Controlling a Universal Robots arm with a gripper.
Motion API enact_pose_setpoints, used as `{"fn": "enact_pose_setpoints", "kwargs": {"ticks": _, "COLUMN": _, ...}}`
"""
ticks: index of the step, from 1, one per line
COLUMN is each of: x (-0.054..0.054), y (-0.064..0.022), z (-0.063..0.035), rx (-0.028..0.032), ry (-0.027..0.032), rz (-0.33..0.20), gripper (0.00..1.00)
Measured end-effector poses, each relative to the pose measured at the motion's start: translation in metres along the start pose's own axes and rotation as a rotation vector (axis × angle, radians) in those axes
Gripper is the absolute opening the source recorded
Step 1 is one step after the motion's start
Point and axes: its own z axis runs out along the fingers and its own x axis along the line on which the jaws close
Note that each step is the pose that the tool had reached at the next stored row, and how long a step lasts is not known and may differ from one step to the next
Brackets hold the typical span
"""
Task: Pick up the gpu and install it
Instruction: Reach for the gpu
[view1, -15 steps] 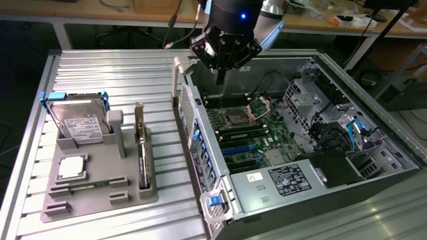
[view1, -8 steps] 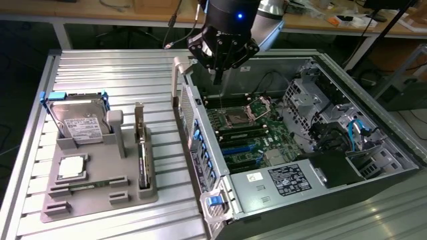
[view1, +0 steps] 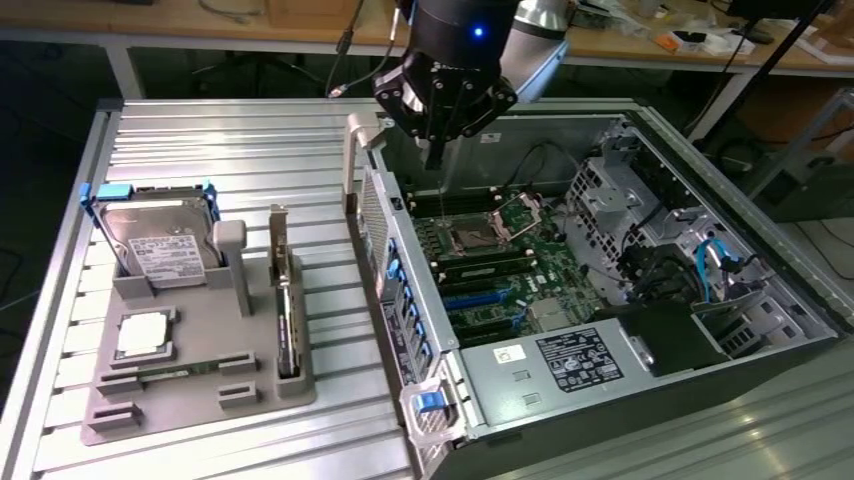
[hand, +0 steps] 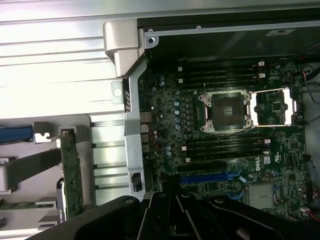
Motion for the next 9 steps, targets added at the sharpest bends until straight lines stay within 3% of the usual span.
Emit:
{"fn": "enact_pose_setpoints", "kwargs": {"ticks": 6, "x": 0.001, "y": -0.0001, "z": 0.0, "rx": -0.0001, "ry": -0.0001, "rz": 0.0, "gripper": 0.11}}
{"fn": "enact_pose_setpoints", "kwargs": {"ticks": 9, "x": 0.015, "y": -0.0012, "z": -0.0005, "rx": 0.0, "ry": 0.0, "rz": 0.0, "gripper": 0.11}}
